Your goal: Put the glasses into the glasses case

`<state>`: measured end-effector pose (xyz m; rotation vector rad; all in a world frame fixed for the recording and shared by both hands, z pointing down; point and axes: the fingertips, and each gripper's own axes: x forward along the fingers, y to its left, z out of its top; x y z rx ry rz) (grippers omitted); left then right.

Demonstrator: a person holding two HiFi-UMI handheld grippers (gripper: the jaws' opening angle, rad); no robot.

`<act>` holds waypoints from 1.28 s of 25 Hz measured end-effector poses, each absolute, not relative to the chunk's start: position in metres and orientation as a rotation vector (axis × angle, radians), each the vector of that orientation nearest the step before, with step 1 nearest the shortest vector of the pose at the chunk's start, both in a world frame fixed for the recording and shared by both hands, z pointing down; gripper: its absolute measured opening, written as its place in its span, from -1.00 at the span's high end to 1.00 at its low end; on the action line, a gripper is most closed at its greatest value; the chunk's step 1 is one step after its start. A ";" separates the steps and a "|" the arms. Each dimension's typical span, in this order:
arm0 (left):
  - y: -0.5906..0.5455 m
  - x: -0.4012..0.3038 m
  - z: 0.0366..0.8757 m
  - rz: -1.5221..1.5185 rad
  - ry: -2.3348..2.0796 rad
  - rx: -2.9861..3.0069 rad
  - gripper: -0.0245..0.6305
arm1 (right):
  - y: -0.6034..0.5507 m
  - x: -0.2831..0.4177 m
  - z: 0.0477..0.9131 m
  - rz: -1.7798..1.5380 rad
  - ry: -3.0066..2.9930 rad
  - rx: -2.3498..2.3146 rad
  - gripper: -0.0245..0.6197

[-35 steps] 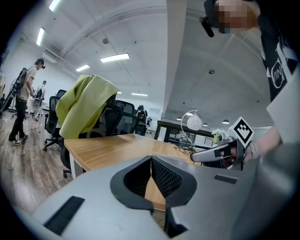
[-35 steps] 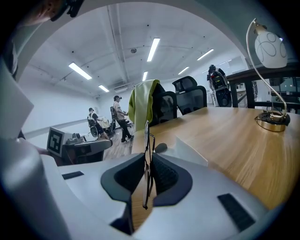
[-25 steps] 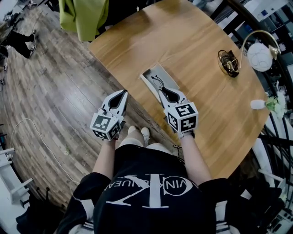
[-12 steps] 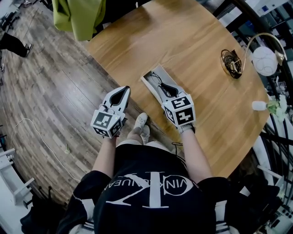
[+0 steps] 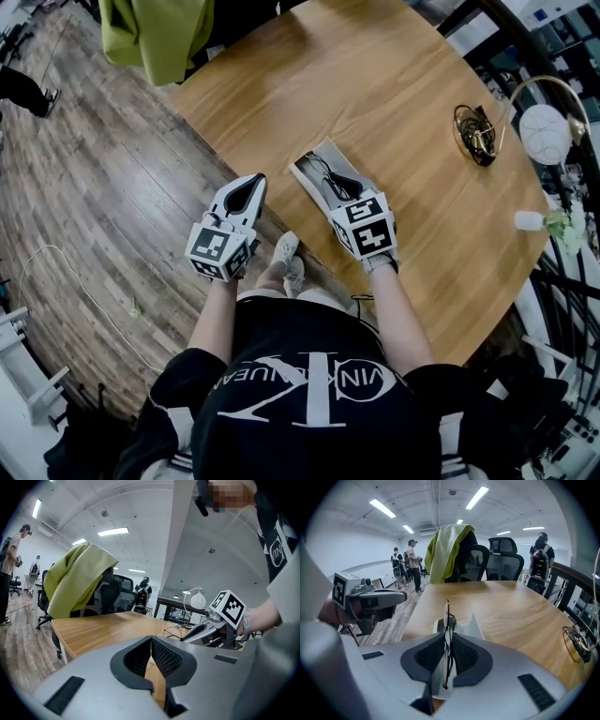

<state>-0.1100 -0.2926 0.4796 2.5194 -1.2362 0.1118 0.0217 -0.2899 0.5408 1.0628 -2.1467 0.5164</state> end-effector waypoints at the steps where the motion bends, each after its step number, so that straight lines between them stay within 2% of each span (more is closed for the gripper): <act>1: -0.294 -0.109 0.481 0.108 -1.231 2.518 0.87 | -0.290 0.022 0.543 0.519 -2.141 1.059 0.75; 32: -0.301 -0.110 0.503 0.129 -1.224 2.458 0.87 | -0.288 0.018 0.585 0.633 -2.022 0.906 0.73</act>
